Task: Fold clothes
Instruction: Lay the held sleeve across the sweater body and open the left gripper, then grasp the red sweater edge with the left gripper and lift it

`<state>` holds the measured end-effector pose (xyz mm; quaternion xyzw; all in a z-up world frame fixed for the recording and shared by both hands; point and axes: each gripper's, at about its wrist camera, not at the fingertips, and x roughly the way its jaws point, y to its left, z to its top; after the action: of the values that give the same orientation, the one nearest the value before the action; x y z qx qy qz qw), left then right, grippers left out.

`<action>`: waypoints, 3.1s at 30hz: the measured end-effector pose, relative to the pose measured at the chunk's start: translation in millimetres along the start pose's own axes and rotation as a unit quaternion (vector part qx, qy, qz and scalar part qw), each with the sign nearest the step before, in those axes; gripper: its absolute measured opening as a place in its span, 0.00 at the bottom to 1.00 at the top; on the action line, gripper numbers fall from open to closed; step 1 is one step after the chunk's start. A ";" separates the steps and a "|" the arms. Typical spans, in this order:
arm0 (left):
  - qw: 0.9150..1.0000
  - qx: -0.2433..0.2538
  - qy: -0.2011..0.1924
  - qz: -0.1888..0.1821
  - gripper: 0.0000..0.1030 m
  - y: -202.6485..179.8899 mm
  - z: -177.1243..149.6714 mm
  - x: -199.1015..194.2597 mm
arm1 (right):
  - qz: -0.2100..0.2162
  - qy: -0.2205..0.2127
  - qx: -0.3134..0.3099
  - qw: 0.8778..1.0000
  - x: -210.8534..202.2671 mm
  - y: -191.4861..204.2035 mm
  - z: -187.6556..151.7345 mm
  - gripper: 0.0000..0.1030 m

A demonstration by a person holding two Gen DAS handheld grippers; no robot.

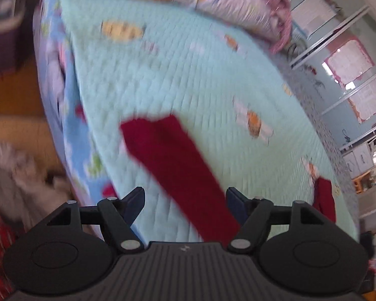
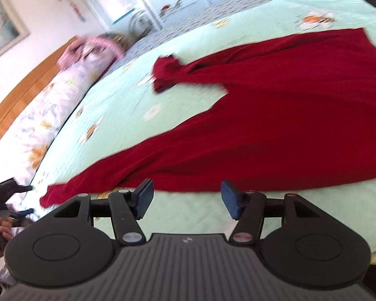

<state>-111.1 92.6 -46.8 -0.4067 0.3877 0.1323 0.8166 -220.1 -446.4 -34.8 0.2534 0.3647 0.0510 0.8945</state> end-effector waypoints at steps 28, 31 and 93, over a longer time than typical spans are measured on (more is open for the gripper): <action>0.996 0.051 -0.025 -0.065 0.10 -71.5 7.2 37.8 | -0.144 0.161 -0.308 0.926 119.3 140.8 27.6 0.71; 0.997 0.036 -0.025 -0.066 0.10 -80.8 21.0 49.4 | -0.139 0.166 -0.311 0.925 134.3 147.7 32.4 0.71; 0.984 -0.008 -0.082 -0.157 0.14 -4.1 37.2 0.5 | 0.078 0.122 -0.108 0.983 151.9 121.6 24.3 0.87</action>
<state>-89.0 118.4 -31.2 -0.4566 0.2501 0.0387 0.8529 -81.5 -309.2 -55.6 0.1746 0.4424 0.1905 0.8588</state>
